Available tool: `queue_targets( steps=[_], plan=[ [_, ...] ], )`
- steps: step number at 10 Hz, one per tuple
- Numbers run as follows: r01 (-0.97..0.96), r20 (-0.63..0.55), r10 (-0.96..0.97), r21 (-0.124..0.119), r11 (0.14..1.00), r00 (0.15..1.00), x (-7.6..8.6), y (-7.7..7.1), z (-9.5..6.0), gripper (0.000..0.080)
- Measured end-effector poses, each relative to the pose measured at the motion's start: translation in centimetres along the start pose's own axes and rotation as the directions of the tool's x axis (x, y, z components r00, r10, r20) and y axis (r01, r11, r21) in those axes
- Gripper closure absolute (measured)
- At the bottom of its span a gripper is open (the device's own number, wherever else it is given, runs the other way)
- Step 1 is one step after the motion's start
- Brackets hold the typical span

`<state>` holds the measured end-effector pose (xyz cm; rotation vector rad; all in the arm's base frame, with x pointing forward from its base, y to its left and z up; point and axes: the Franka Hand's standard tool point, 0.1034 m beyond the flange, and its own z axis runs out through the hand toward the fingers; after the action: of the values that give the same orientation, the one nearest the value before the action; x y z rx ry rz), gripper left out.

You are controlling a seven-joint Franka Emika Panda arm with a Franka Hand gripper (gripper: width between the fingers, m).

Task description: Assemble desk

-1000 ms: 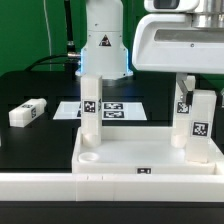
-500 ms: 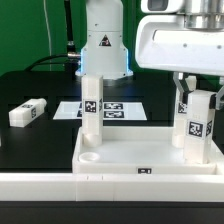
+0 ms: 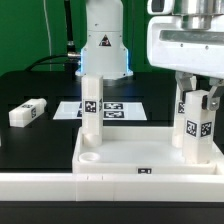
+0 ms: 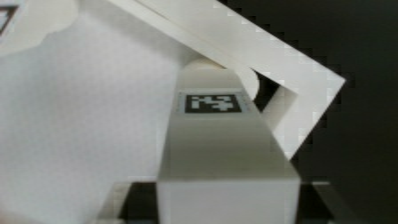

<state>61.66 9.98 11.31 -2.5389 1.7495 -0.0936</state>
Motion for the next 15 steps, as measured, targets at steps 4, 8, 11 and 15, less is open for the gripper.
queue_targets(
  steps=[4,8,11,15],
  plan=[
    [-0.311,0.031,0.311,0.011,0.950,0.950,0.28,-0.11,0.01,0.0509],
    [-0.428,0.033,0.427,0.005,0.904,0.904,0.11,-0.14,0.07,0.0509],
    [-0.230,0.028,0.230,0.010,0.973,0.973,0.58,-0.08,0.11,0.0174],
    [0.097,0.017,-0.097,0.013,0.995,0.995,0.00,-0.35,0.03,0.0151]
  ],
)
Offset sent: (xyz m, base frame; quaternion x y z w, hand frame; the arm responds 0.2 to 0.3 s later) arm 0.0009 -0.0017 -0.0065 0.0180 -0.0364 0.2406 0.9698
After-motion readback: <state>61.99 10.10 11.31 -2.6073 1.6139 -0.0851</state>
